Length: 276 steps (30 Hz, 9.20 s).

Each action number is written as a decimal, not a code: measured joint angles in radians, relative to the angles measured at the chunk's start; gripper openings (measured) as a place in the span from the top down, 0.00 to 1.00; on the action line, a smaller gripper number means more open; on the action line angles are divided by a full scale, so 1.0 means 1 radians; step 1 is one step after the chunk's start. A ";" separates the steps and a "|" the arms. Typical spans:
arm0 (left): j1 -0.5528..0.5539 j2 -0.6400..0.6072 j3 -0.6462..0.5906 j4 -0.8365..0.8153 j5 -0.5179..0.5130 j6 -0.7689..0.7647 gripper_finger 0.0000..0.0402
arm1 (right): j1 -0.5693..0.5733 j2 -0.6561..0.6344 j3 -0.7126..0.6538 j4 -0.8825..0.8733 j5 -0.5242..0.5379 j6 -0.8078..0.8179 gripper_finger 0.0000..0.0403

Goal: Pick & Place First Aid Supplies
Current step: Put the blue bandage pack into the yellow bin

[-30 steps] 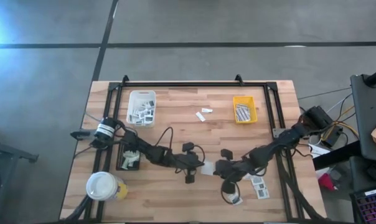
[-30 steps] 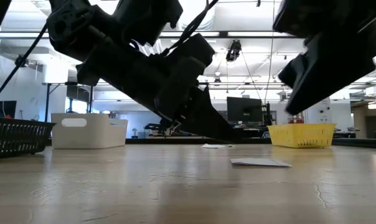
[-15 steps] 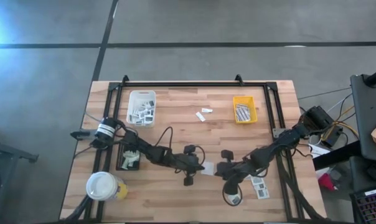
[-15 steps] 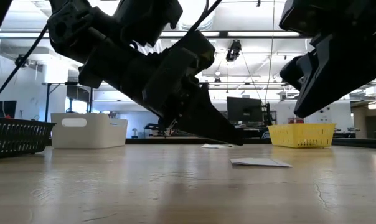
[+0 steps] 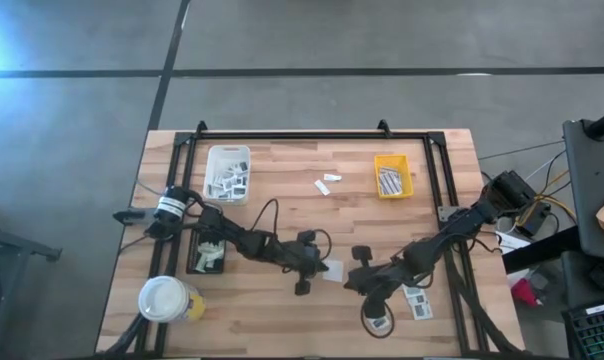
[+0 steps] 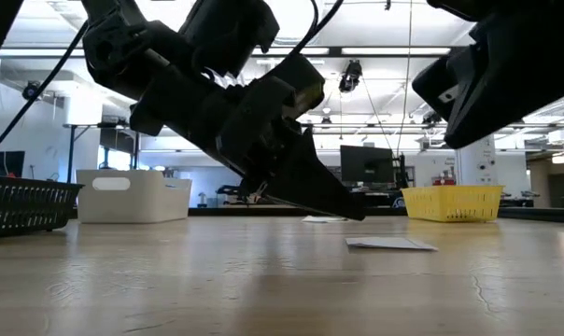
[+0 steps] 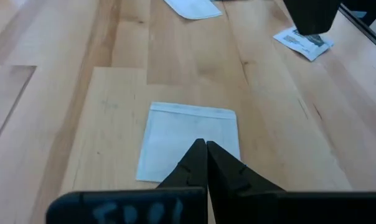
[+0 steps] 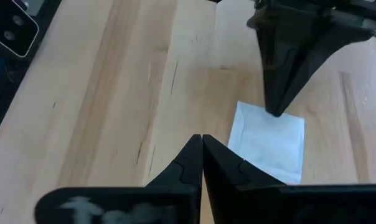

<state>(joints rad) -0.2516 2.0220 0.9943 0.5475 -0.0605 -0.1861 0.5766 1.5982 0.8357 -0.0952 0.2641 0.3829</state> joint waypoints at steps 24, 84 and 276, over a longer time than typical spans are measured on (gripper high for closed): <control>0.000 0.068 0.035 -0.037 0.000 -0.142 1.00 | 0.022 -0.001 0.008 -0.197 0.004 -0.125 0.98; 0.008 0.071 0.035 -0.059 0.064 -0.514 1.00 | 0.041 0.282 0.039 -0.029 0.335 -0.921 0.71; 0.368 -0.384 0.016 -0.584 -0.108 0.455 1.00 | -0.664 -0.414 0.025 -0.541 0.601 -0.462 0.98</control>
<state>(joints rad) 0.1165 1.6384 1.0103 -0.0362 -0.1684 0.2694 -0.0876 1.1847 0.8612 -0.6358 0.8650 -0.0793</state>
